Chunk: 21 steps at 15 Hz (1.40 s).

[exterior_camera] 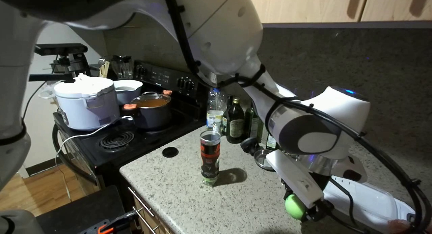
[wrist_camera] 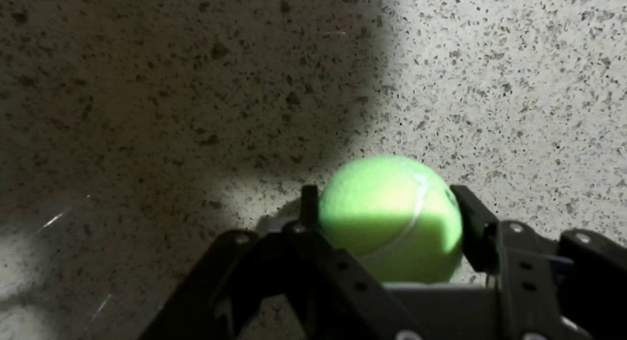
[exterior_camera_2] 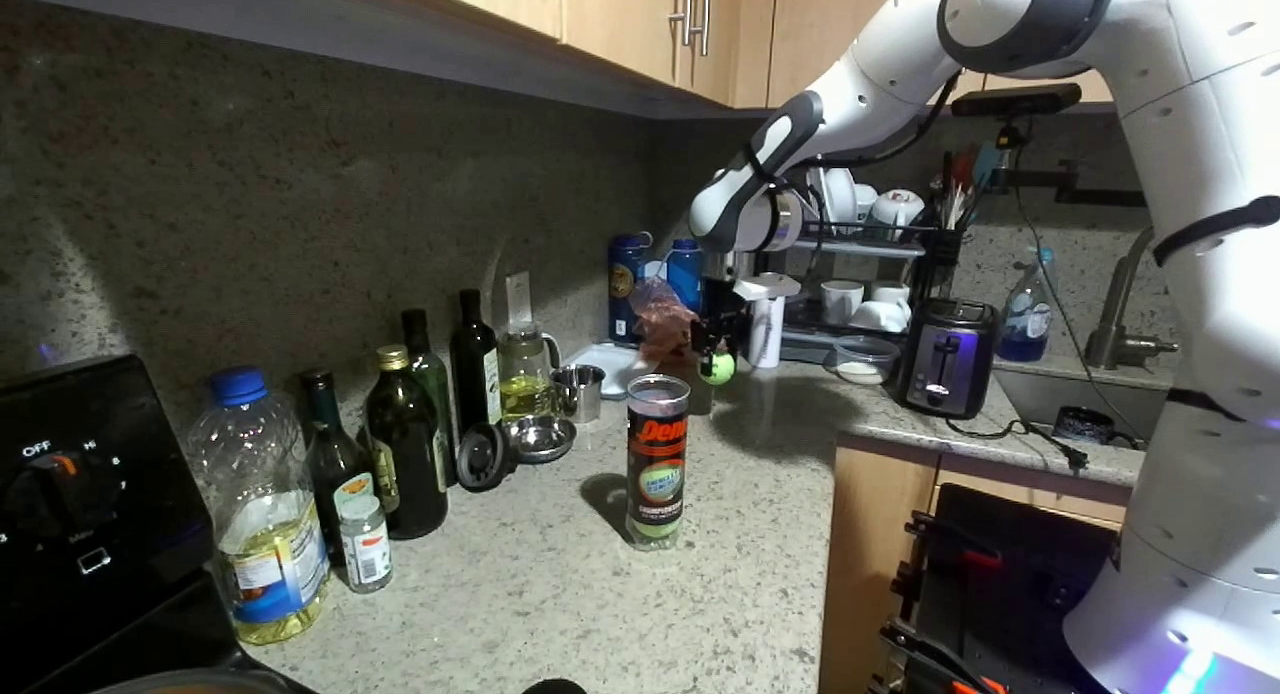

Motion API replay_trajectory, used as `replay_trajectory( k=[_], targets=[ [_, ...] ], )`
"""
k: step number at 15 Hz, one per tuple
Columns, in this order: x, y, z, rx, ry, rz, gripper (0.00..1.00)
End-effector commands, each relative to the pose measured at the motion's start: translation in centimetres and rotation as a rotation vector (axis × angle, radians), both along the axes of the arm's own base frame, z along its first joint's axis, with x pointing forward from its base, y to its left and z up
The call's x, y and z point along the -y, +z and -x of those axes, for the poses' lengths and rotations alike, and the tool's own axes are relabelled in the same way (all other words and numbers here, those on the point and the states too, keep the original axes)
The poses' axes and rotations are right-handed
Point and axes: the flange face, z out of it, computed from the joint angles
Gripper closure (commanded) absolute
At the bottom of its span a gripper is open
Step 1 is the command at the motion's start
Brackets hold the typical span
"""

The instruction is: Put the two tennis balls inside the container then place the black lid on top of the container

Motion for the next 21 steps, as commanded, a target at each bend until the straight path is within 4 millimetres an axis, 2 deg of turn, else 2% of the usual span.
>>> replay_trajectory(
  k=[1,10,14,15,21],
  targets=[
    [-2.7,2.0,3.2,0.058,0.052,0.028,0.58],
    [-6.4,3.9,6.8,0.149,0.16,0.074,0.58],
    [-6.3,4.8,7.4,0.175,0.175,0.103,0.58],
    [-6.2,3.8,6.3,0.147,0.156,0.079,0.33],
    [-6.0,4.2,6.7,0.155,0.155,0.088,0.33]
  ],
)
